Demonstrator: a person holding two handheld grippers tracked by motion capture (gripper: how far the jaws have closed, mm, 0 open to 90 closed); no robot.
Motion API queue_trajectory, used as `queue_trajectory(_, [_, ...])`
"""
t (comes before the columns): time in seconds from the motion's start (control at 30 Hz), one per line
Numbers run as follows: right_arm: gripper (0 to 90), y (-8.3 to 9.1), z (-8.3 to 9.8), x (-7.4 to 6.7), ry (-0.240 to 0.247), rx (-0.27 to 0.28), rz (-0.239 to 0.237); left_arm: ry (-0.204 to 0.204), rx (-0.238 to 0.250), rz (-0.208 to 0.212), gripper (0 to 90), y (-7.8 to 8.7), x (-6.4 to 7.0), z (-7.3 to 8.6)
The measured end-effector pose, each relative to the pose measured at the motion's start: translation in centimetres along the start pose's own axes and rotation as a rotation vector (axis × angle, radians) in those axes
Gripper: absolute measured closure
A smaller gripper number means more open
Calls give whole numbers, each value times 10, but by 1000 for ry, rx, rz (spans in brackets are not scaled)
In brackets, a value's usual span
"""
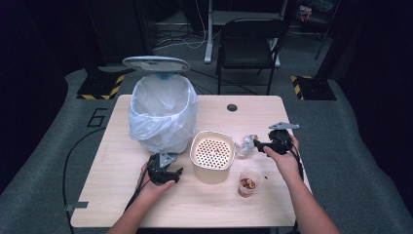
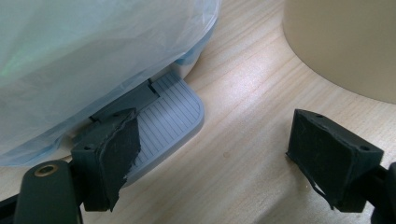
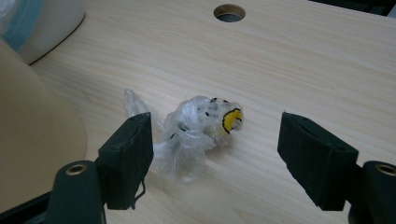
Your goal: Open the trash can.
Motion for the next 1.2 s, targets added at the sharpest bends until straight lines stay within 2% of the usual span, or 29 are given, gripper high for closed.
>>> queue_trajectory(0.03, [262, -3, -2, 0, 11, -1, -1, -1, 0, 0, 166, 0, 0, 0])
queue_trajectory(0.17, [261, -13, -5, -2, -9, 0, -16, 1, 7, -5, 166, 0, 0, 0])
queue_trajectory(0.43, [218, -35, -4, -3, 5, -19, -15, -1, -2, 2, 166, 0, 0, 0])
queue_trajectory(0.63, [180, -49, -5, -6, -7, -20, -10, 1, 8, -5, 166, 0, 0, 0])
queue_trajectory(0.7, [181, -53, -4, -7, -21, -31, -10, 0, 7, -5, 166, 0, 0, 0])
queue_trajectory(0.73, [181, -56, -3, -6, -8, -34, -5, 0, 7, -5, 166, 0, 0, 0])
queue_trajectory(0.8, [181, -64, -1, -8, -28, -58, -3, 0, 8, -5, 166, 0, 0, 0])
queue_trajectory(0.9, [182, -69, 1, -8, -19, -69, -2, 0, 7, -5, 166, 0, 0, 0])
queue_trajectory(0.97, [199, -74, 5, -8, -18, -100, 0, 0, 7, -5, 166, 0, 0, 0])
queue_trajectory(1.07, [227, -77, 7, -7, -14, -115, 1, 0, 3, -2, 166, 0, 0, 0])
queue_trajectory(1.13, [270, -79, 8, -8, -13, -123, 4, -1, -1, 0, 166, 0, 0, 0])
queue_trajectory(1.2, [331, -79, 9, -8, 14, -126, 3, -1, -1, -1, 166, 0, 0, 0])
Point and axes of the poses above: each handheld gripper's, and its own axes: y roughly backward along the jaws, z roughly out of its underside, x roughly to its right, the point moved 2 cm from there along -y, roughly forward along the jaws, and after that the axes turned 13 degrees about y, right-handed, at the moved point
